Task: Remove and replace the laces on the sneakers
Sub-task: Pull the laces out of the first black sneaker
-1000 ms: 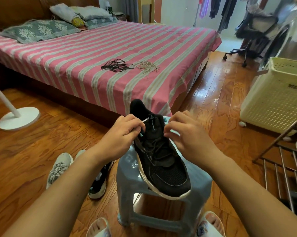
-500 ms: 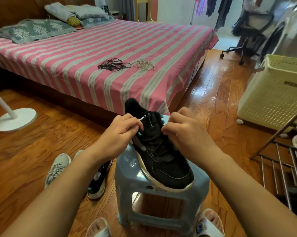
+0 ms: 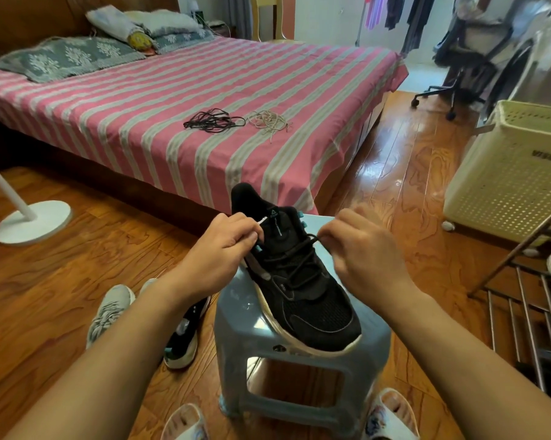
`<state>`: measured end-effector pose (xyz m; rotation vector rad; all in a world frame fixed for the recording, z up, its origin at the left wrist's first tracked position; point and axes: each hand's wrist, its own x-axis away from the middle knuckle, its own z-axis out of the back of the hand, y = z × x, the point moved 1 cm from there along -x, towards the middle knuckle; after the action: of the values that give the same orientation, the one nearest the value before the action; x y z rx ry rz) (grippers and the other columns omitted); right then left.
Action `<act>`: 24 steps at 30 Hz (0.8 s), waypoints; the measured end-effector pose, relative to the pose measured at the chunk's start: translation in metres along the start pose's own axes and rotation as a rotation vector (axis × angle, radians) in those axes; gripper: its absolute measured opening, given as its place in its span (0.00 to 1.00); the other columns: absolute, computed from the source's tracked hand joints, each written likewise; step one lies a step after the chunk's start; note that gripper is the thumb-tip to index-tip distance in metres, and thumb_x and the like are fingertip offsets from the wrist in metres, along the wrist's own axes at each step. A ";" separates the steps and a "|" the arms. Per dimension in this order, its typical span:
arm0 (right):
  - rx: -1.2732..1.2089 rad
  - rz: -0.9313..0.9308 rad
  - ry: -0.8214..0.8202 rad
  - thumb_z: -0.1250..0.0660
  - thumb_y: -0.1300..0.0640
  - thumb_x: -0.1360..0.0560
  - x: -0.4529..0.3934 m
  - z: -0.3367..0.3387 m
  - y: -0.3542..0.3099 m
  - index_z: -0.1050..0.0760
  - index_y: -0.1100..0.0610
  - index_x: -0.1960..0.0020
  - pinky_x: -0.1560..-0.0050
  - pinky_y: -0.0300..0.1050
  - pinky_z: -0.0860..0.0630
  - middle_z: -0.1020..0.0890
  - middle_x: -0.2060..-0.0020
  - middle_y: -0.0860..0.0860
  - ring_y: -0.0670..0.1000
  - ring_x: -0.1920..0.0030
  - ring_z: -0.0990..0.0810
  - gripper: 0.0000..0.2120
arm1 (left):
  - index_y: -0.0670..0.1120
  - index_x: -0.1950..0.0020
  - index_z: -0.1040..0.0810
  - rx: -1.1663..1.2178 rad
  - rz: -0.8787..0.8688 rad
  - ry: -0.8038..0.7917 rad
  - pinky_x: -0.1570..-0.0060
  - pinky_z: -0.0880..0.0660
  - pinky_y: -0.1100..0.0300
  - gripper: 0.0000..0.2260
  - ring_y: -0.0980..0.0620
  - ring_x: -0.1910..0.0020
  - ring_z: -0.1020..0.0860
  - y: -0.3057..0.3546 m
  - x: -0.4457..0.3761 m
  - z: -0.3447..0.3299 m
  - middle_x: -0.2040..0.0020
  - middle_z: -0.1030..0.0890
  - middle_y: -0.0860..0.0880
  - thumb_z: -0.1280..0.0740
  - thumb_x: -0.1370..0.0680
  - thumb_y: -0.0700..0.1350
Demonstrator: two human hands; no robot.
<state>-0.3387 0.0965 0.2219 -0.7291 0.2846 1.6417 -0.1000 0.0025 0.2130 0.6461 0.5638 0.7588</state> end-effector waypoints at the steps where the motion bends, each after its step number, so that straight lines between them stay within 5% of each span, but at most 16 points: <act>1: -0.003 -0.125 0.023 0.29 0.59 0.24 0.000 0.000 0.008 0.17 0.56 0.56 0.55 0.47 0.30 0.20 0.60 0.49 0.55 0.53 0.26 0.03 | 0.56 0.51 0.21 0.012 -0.004 -0.001 0.46 0.35 0.61 0.10 0.52 0.47 0.30 0.001 0.000 -0.001 0.53 0.23 0.56 0.42 0.19 0.51; 5: -0.156 -0.575 -0.015 0.29 0.59 0.25 -0.003 -0.010 0.025 0.15 0.55 0.55 0.53 0.42 0.35 0.16 0.57 0.52 0.56 0.50 0.21 0.04 | 0.51 0.52 0.21 -0.090 -0.101 -0.026 0.50 0.36 0.64 0.11 0.57 0.52 0.31 0.014 -0.007 -0.014 0.57 0.24 0.57 0.42 0.19 0.49; 9: -0.357 -0.400 -0.200 0.29 0.56 0.23 0.001 0.001 0.015 0.15 0.51 0.55 0.46 0.39 0.29 0.19 0.52 0.46 0.46 0.48 0.23 0.04 | 0.52 0.53 0.20 -0.039 -0.063 0.027 0.49 0.36 0.63 0.11 0.55 0.50 0.30 0.004 -0.005 -0.005 0.55 0.23 0.56 0.42 0.19 0.49; 15: -0.475 -0.373 -0.057 0.34 0.57 0.19 -0.006 0.014 0.009 0.18 0.49 0.47 0.53 0.27 0.28 0.18 0.52 0.39 0.38 0.50 0.21 0.07 | 0.55 0.52 0.21 -0.015 -0.056 0.003 0.46 0.36 0.66 0.10 0.54 0.46 0.30 0.002 -0.002 -0.004 0.52 0.24 0.59 0.42 0.19 0.50; 20: -0.332 -0.200 -0.245 0.26 0.52 0.25 -0.007 0.004 0.003 0.15 0.52 0.46 0.52 0.48 0.21 0.17 0.58 0.44 0.44 0.56 0.19 0.09 | 0.54 0.52 0.21 -0.013 -0.052 0.013 0.46 0.35 0.63 0.10 0.53 0.46 0.31 0.002 -0.006 -0.006 0.53 0.24 0.58 0.42 0.19 0.50; 24: -0.181 0.068 -0.153 0.26 0.57 0.25 -0.013 0.014 0.000 0.16 0.56 0.55 0.58 0.44 0.29 0.24 0.62 0.45 0.52 0.58 0.25 0.02 | 0.54 0.52 0.21 -0.056 -0.056 -0.003 0.46 0.35 0.62 0.11 0.52 0.48 0.31 0.003 -0.008 -0.008 0.54 0.23 0.56 0.43 0.19 0.51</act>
<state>-0.3427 0.0943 0.2406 -0.7307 0.0518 1.7938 -0.1109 0.0005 0.2116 0.5772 0.5532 0.7188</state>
